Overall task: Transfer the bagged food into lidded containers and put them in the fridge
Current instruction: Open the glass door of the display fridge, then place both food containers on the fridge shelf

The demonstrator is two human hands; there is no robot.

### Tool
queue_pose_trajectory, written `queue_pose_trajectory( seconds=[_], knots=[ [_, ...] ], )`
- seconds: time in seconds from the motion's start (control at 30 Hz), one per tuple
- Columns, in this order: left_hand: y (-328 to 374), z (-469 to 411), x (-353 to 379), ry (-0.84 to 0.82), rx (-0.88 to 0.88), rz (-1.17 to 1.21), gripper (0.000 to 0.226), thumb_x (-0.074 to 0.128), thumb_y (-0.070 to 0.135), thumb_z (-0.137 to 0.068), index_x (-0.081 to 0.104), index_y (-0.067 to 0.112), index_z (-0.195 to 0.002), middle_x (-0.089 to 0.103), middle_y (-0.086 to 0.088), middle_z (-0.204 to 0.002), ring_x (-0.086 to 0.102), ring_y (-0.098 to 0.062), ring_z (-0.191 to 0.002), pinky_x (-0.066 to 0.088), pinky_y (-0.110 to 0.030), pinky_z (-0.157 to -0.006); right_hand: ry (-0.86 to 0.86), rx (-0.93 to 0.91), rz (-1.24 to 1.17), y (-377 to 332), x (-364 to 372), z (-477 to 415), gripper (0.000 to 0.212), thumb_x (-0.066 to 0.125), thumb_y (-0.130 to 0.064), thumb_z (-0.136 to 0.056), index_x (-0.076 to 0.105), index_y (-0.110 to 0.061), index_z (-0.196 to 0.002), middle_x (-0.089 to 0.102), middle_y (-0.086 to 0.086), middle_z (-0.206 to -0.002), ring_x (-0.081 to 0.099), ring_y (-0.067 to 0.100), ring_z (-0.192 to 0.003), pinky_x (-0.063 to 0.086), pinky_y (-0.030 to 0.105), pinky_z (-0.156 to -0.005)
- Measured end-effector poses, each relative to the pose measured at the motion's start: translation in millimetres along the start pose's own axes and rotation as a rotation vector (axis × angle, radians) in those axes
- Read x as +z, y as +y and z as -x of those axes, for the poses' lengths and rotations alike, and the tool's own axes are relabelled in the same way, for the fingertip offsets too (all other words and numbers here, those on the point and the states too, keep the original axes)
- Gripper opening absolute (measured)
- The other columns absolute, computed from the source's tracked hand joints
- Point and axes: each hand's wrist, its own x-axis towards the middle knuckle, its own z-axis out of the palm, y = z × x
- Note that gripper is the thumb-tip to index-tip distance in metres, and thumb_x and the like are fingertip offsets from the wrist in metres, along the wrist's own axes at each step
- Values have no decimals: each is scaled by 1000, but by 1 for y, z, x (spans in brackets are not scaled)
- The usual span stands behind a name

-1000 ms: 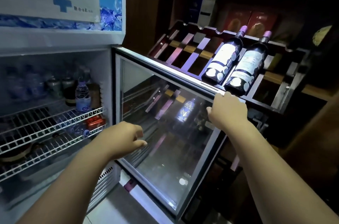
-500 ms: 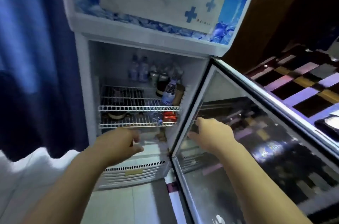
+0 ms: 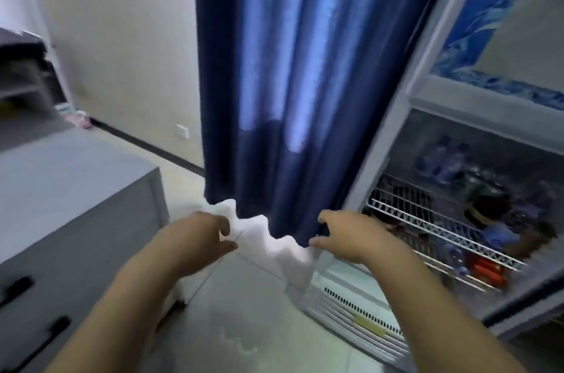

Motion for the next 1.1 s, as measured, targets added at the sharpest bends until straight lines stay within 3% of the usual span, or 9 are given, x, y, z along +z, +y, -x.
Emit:
queue_pose_trajectory(
  seconds=[0.07, 0.13, 0.27, 0.5, 0.8, 1.1],
  knots=[
    [-48, 22, -17, 29, -70, 7, 34, 53, 53, -86, 58, 31, -111, 62, 5, -112, 59, -15, -97, 51, -32, -85, 7, -73, -3, -53, -3, -14, 43, 53, -52, -84, 52, -24, -117, 61, -2, -105, 57, 22, -100, 43, 32, -70],
    [-94, 48, -34, 68, -133, 9, 31, 53, 51, -87, 59, 29, -108, 64, 6, -109, 60, -14, -96, 51, -32, -83, 15, -158, -9, -108, -5, -25, 46, 51, -52, -86, 49, -25, -123, 60, -4, -110, 56, 20, -100, 42, 32, -69],
    [-180, 105, -62, 153, -260, -9, 32, 54, 51, -87, 59, 29, -110, 64, 7, -108, 60, -12, -97, 50, -29, -83, -13, -343, -20, -221, -7, -40, 53, 50, -50, -89, 41, -24, -135, 54, -1, -130, 55, 22, -109, 45, 33, -78],
    [-288, 217, -80, 260, -586, 60, 34, 51, 54, -87, 57, 31, -111, 63, 12, -104, 59, -9, -94, 50, -31, -83, -80, -706, 96, -394, -8, -42, 57, 50, -50, -91, 37, -22, -139, 51, 5, -134, 53, 24, -115, 47, 38, -90],
    [-338, 355, -60, 453, -1081, 230, 25, 59, 48, -84, 63, 28, -99, 63, 12, -90, 60, -9, -84, 51, -29, -77, -90, -1153, 263, -550, -12, -1, 57, 47, -50, -92, 33, -25, -141, 50, 0, -136, 52, 22, -117, 45, 36, -94],
    [-343, 495, -27, 660, -1426, 318, 13, 63, 47, -81, 59, 36, -87, 63, 15, -81, 58, -5, -79, 49, -29, -77, 16, -1583, 253, -668, 19, 104, 49, 48, -53, -91, 43, -25, -131, 59, 0, -121, 57, 23, -105, 50, 40, -85]
  ],
)
